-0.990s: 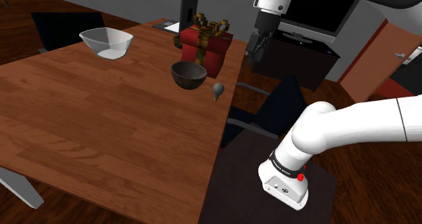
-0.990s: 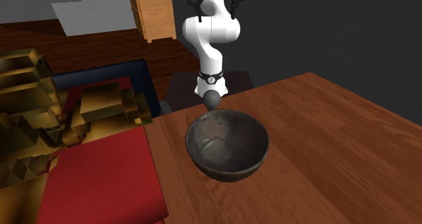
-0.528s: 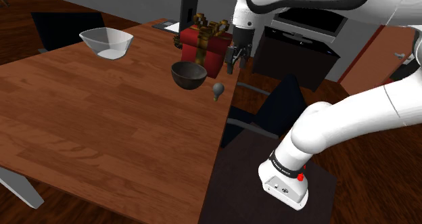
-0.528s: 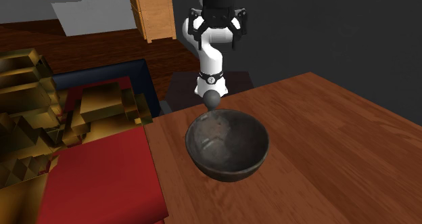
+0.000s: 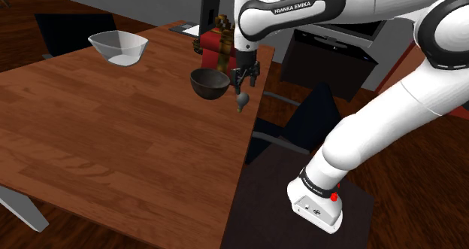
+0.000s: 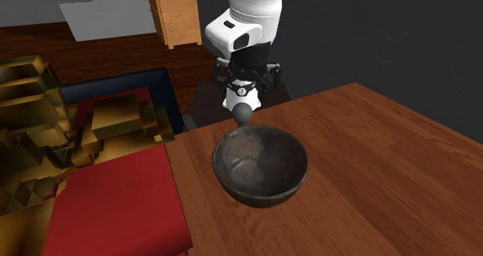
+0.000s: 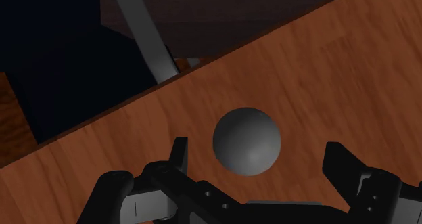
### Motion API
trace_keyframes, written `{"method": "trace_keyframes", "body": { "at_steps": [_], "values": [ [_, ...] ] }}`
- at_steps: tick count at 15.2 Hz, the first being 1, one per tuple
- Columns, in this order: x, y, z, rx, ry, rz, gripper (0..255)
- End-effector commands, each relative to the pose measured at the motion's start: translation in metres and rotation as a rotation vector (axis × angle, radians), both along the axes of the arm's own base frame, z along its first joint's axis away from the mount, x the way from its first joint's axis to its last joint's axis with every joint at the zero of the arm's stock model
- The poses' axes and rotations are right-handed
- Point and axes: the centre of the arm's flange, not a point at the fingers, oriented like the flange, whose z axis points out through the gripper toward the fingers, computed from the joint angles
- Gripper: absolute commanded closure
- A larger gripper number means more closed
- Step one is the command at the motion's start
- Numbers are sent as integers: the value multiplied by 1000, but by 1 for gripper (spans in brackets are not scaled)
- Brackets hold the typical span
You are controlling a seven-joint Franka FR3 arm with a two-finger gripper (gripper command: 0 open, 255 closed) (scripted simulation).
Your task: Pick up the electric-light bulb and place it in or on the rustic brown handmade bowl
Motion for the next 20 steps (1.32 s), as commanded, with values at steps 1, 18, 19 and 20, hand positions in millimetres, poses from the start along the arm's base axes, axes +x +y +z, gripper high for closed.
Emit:
{"method": "trace_keyframes", "body": {
  "at_steps": [1,18,19,20],
  "values": [
    [10,0,-14,-11,10,-7,0],
    [3,-3,-48,-11,10,-7,255],
    [3,-3,-48,-11,10,-7,255],
    [3,-3,-48,-11,10,-7,255]
  ]
}}
